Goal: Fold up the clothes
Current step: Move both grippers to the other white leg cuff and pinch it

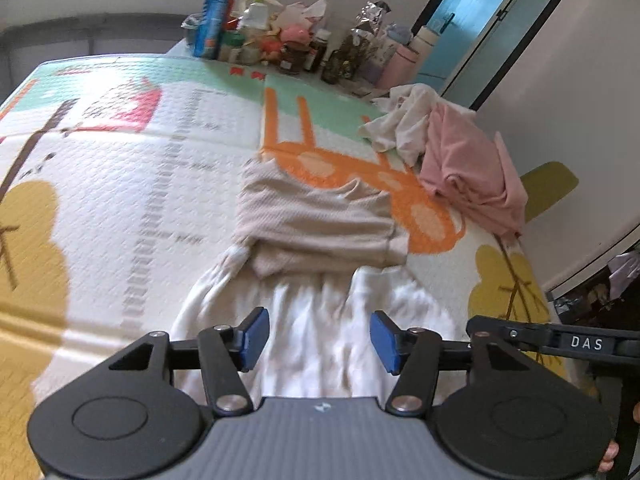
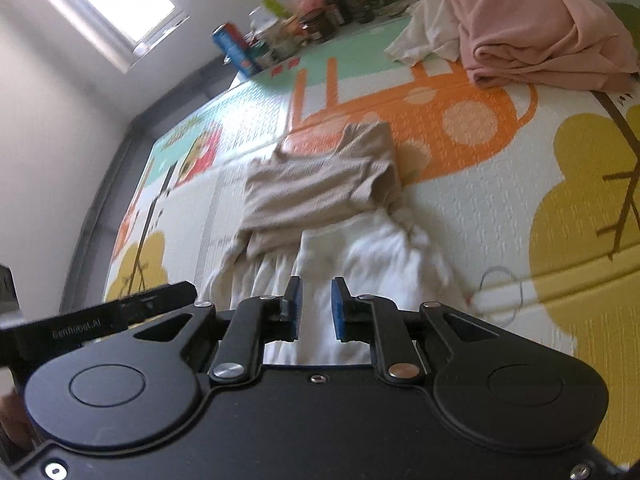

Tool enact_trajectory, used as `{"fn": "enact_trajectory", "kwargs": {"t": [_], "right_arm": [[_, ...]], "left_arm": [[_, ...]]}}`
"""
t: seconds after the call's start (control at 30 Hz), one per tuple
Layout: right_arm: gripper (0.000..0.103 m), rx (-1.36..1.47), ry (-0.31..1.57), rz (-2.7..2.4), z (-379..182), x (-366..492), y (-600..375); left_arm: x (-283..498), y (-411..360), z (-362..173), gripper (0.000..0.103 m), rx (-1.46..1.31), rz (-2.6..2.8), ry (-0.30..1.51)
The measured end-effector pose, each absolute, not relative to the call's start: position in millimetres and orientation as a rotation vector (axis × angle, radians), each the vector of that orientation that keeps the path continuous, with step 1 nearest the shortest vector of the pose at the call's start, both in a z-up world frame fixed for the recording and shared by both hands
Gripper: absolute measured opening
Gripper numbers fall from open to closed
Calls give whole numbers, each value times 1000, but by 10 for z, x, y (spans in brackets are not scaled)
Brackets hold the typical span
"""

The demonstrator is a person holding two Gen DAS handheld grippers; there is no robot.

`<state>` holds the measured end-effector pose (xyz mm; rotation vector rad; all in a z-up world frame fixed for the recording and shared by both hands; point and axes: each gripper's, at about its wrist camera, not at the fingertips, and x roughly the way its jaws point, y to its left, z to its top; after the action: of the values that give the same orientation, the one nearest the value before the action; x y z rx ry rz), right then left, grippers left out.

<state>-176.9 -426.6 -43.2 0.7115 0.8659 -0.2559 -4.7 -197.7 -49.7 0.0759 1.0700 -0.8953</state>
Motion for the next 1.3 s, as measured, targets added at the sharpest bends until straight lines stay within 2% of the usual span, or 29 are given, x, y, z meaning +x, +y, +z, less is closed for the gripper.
{"fn": "enact_trajectory", "kwargs": {"t": [0.37,0.8,1.3], "right_arm": [[15,607,932,-116,-550,-2052,-3475],[21,507,1069,168,-716,-1982,-2540],[26,410,1253,330,-978,-1935,-1978]], "left_arm": [[-477,-1308,-566,62,130,-837,1067],[-734,-533,-713,65,90,-698,1115],[-835,-110,-1050,65,55,-616,1227]]}}
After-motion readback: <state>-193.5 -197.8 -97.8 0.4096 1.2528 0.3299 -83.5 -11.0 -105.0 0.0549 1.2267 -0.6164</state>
